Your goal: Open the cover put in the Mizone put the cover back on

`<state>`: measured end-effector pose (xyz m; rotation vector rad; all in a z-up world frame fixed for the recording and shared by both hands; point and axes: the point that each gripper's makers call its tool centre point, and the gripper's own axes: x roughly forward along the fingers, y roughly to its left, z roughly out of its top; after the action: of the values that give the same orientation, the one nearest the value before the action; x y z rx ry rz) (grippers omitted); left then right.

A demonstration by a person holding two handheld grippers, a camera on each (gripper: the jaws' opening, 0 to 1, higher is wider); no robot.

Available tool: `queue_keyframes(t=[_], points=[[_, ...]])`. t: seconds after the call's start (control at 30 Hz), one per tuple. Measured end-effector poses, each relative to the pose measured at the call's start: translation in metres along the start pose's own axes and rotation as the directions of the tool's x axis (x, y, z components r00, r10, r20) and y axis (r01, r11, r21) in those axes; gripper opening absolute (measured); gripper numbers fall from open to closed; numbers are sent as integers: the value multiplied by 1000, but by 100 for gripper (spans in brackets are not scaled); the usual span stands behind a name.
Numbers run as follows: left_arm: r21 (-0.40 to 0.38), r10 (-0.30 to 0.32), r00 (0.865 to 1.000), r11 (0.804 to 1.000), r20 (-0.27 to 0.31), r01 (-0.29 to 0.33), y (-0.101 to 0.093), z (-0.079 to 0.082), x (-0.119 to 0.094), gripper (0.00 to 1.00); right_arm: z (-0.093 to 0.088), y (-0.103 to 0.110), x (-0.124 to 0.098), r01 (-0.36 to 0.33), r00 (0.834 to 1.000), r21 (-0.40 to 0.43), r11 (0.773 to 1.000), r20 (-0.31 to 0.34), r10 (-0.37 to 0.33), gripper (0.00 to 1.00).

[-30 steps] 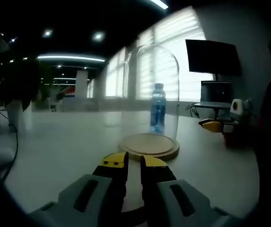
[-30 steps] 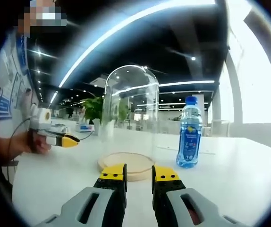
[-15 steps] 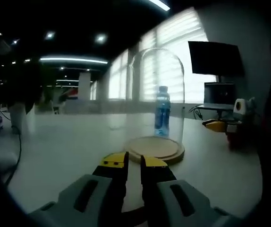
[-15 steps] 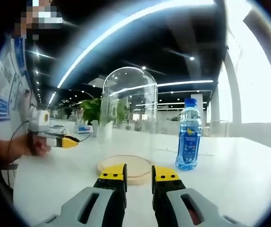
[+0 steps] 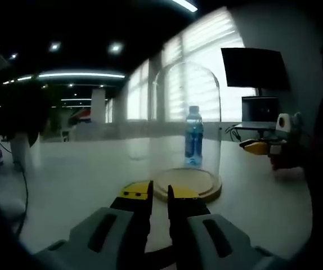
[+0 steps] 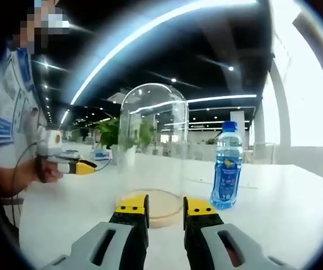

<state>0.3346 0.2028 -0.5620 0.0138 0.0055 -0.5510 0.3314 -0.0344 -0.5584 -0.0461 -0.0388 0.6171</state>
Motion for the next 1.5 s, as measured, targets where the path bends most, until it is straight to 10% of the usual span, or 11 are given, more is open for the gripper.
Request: queue_keyframes(t=[1.5], points=[[-14,-167,986,986,-7,167,15,36,61,36,27,4,60,-169,986,-50,984,0,169,37]])
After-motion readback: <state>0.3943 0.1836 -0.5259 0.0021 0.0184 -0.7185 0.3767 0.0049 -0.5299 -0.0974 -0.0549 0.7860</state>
